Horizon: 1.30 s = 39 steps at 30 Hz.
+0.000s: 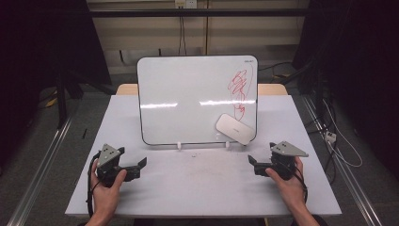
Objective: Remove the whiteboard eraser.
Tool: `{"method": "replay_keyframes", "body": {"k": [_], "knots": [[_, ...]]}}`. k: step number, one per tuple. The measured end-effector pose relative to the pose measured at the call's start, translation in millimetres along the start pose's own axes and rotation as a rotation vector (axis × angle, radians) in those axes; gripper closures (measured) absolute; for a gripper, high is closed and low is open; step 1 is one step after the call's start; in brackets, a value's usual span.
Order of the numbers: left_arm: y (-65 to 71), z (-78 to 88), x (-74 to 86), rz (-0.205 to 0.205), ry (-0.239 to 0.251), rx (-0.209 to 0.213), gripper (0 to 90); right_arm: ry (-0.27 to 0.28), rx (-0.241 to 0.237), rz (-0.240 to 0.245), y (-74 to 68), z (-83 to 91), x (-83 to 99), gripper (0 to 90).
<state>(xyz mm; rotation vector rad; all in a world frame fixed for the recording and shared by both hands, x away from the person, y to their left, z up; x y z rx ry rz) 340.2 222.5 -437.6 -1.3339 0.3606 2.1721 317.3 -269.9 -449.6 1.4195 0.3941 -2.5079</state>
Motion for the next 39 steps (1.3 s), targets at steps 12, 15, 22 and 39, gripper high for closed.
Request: {"method": "replay_keyframes", "body": {"k": [12, 15, 22, 39], "knots": [[1.6, -1.5, 0.6, -0.001, -0.007, 0.002, 6.1, 0.006, 0.005, 0.042, -10.1, -12.3, -14.4, 4.5], [1.8, -2.1, 0.3, -0.005, -0.009, 0.007, 6.1, -0.019, -0.003, 0.050, -13.3, -15.5, -19.5, 5.8], [2.4, -2.2, 0.1, -0.005, -0.006, 0.010, 6.1, -0.034, -0.036, 0.102, -22.4, -23.3, -33.5, 6.7], [2.6, -0.4, 0.5, -0.026, -0.002, 0.025, 6.0, -0.020, 0.009, 0.317, -39.9, -45.2, -68.0, 13.9]]}}
Point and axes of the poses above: each handheld gripper's, and its own axes: z roughly backward along the jaws, x roughly out of its underside, y roughly to its right, the point moved 1 cm from there along -z, roughly forward along the jaws, and after that the axes turned 9 degrees about -z, right-handed, at the moved point
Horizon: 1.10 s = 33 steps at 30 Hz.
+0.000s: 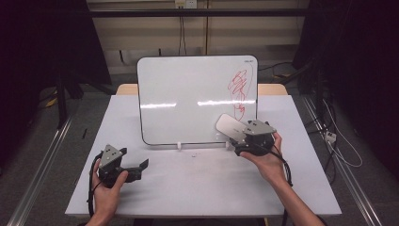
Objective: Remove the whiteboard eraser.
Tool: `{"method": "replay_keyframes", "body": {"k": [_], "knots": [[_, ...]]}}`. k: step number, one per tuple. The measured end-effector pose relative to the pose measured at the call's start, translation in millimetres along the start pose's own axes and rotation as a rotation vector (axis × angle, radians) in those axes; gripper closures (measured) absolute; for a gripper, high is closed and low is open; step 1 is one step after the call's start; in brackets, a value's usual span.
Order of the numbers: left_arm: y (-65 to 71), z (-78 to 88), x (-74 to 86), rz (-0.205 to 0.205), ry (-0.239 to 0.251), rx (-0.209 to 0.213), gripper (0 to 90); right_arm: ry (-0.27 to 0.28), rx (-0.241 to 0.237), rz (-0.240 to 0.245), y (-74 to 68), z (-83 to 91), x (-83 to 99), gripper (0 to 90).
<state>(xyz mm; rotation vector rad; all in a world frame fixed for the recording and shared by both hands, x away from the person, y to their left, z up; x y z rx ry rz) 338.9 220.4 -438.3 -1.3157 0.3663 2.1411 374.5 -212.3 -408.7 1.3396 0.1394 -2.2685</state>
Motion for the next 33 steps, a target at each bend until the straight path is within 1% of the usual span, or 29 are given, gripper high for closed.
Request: {"method": "replay_keyframes", "body": {"k": [1, 4, 6, 8, 9, 14, 15, 16, 18, 21, 24, 25, 26, 27, 29, 30, 33], "knots": [[-0.1, 0.2, -0.1, 0.001, 0.001, 0.001, 6.0, -0.002, -0.008, -0.004, 0.1, -1.7, -1.1, 14.9], [-0.3, -0.4, 0.6, 0.004, -0.002, 0.000, 6.0, -0.006, 0.007, 0.040, -0.9, -6.4, -4.1, 18.6], [-0.6, -0.6, 0.7, 0.003, -0.004, 0.001, 6.0, -0.017, 0.001, 0.066, -1.4, -10.3, -4.2, 20.6], [-0.8, -0.6, 0.5, 0.002, -0.003, 0.002, 6.0, -0.025, 0.005, 0.080, -2.3, -13.6, -3.6, 20.6], [-0.8, -0.6, 0.6, 0.002, -0.003, 0.002, 6.0, -0.028, -0.003, 0.080, -2.6, -14.9, -3.3, 20.4], [-0.8, -1.4, 1.1, 0.004, -0.007, 0.007, 6.0, -0.051, 0.015, 0.127, -5.2, -20.2, -2.3, 22.2], [-0.6, -1.7, 0.8, 0.004, -0.006, 0.008, 6.0, -0.056, 0.018, 0.144, -5.5, -21.2, -2.1, 22.8], [-0.5, -1.7, 0.6, 0.003, -0.007, 0.006, 6.0, -0.063, 0.024, 0.150, -6.1, -21.8, -2.1, 22.9], [-0.2, -2.1, 0.6, 0.002, -0.006, 0.010, 6.0, -0.070, 0.036, 0.178, -6.8, -23.2, -2.2, 24.6], [-0.1, -2.2, 0.7, 0.001, -0.006, 0.010, 6.0, -0.078, 0.046, 0.204, -8.4, -25.1, -2.3, 25.1], [-0.7, -2.6, 0.8, 0.007, -0.005, 0.009, 6.0, -0.081, 0.052, 0.219, -9.8, -27.2, -2.5, 24.4], [-1.0, -2.4, 0.9, 0.004, -0.008, 0.008, 6.0, -0.082, 0.051, 0.225, -10.5, -27.6, -2.6, 22.8], [-1.0, -2.4, 0.9, 0.004, -0.008, 0.008, 6.0, -0.080, 0.048, 0.231, -11.1, -27.9, -2.8, 23.0], [-1.0, -2.4, 0.9, 0.004, -0.009, 0.009, 6.0, -0.083, 0.056, 0.242, -11.6, -27.9, -3.0, 24.3], [-0.4, -2.6, 0.9, 0.005, -0.007, 0.008, 6.0, -0.085, 0.065, 0.244, -12.2, -28.4, -3.1, 25.7], [-0.3, -2.9, 0.9, 0.004, -0.008, 0.011, 6.0, -0.085, 0.071, 0.248, -12.0, -28.5, -3.3, 28.0], [0.7, -3.3, 0.6, 0.002, -0.008, 0.010, 6.0, -0.088, 0.074, 0.252, -12.1, -29.1, -3.6, 28.2]]}}
Point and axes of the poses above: each handheld gripper's, and its own axes: z roughly backward along the jaws, x roughly out of its underside, y roughly to its right, the point moved 1 cm from there along -z, roughly forward along the jaws, and after that the axes turned 9 degrees about -z, right-handed, at the moved point
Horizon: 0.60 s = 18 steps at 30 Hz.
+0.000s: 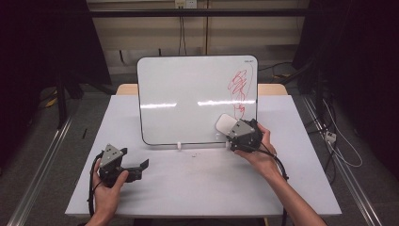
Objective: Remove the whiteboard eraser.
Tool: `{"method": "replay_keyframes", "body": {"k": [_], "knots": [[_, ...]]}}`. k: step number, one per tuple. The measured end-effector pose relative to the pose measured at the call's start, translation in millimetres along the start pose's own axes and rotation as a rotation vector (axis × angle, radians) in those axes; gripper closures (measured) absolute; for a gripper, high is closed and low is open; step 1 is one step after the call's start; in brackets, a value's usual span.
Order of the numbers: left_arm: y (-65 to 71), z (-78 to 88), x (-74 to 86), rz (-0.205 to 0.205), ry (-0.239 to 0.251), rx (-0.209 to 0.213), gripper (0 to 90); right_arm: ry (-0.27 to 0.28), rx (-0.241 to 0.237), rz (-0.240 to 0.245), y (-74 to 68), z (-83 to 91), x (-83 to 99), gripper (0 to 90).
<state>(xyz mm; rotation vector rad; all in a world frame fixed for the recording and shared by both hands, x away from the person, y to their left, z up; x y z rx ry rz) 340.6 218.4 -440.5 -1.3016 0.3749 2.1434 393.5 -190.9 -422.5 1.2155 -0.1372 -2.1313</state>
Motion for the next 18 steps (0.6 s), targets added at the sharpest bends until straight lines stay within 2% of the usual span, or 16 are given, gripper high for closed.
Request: {"method": "replay_keyframes", "body": {"k": [2, 11, 12, 15, 18], "knots": [[0.0, 0.2, 0.2, -0.003, -0.002, 0.001, 6.0, -0.001, 0.009, 0.016, -1.2, -0.3, 0.2, 28.4], [-0.3, 2.4, -0.2, -0.013, 0.002, -0.011, 6.0, -0.015, 0.018, 0.030, -1.7, -2.0, -1.1, 29.3], [-0.6, 2.3, 0.0, -0.014, -0.002, -0.009, 6.0, -0.016, 0.029, 0.030, -2.7, -2.0, -1.7, 29.5], [-0.3, 2.7, 0.0, -0.011, 0.003, -0.008, 6.0, -0.015, 0.019, 0.024, -1.9, -1.5, -1.2, 29.8], [-1.7, 3.8, 0.7, -0.007, 0.003, -0.012, 6.0, -0.019, -0.009, -0.010, 1.5, -0.4, -3.0, 30.7]]}}
Point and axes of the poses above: each handheld gripper's, and its own axes: z roughly backward along the jaws, x roughly out of its underside, y roughly to its right, the point moved 1 cm from there along -z, roughly forward along the jaws, and after that the axes turned 9 degrees about -z, right-handed, at the moved point
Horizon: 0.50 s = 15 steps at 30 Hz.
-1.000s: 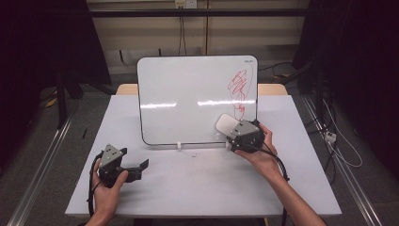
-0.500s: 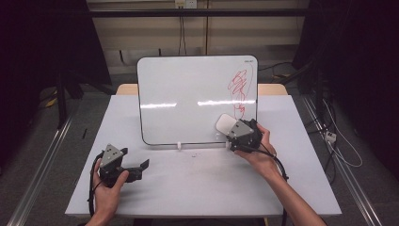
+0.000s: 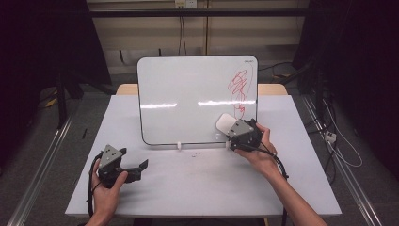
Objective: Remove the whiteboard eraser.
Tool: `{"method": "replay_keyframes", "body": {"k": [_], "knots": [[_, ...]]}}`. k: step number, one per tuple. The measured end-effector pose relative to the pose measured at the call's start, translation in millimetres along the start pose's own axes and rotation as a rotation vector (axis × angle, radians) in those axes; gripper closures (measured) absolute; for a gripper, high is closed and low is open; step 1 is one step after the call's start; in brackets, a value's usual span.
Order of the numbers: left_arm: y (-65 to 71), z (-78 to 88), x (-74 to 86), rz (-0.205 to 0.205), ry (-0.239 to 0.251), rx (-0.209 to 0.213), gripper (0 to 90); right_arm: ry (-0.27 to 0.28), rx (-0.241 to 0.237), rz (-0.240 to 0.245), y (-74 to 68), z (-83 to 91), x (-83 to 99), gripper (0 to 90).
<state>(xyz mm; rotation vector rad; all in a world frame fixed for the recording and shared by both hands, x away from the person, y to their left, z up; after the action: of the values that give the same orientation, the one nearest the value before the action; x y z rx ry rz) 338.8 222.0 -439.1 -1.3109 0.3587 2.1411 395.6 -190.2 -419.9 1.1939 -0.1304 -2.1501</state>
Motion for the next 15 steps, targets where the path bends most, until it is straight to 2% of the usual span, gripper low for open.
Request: {"method": "replay_keyframes", "body": {"k": [13, 15], "knots": [[0.3, -1.2, 0.1, -0.002, -0.007, -0.003, 6.0, 0.027, -0.098, -0.118, 12.6, 4.1, -0.9, 31.4], [-0.2, -1.0, 0.3, 0.001, -0.006, -0.002, 6.0, 0.044, -0.124, -0.146, 13.7, 6.7, -1.4, 31.4]]}}
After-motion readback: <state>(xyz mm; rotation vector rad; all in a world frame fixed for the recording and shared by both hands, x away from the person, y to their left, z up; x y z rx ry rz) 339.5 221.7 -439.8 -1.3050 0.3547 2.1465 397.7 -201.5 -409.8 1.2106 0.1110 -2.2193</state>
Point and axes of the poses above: each handheld gripper's, and its own axes: z roughly backward along the jaws, x roughly out of its underside, y roughly to its right, the point moved 1 cm from there along -z, roughly forward along the jaws, and after that the axes turned 9 degrees about -z, right-handed, at the moved point
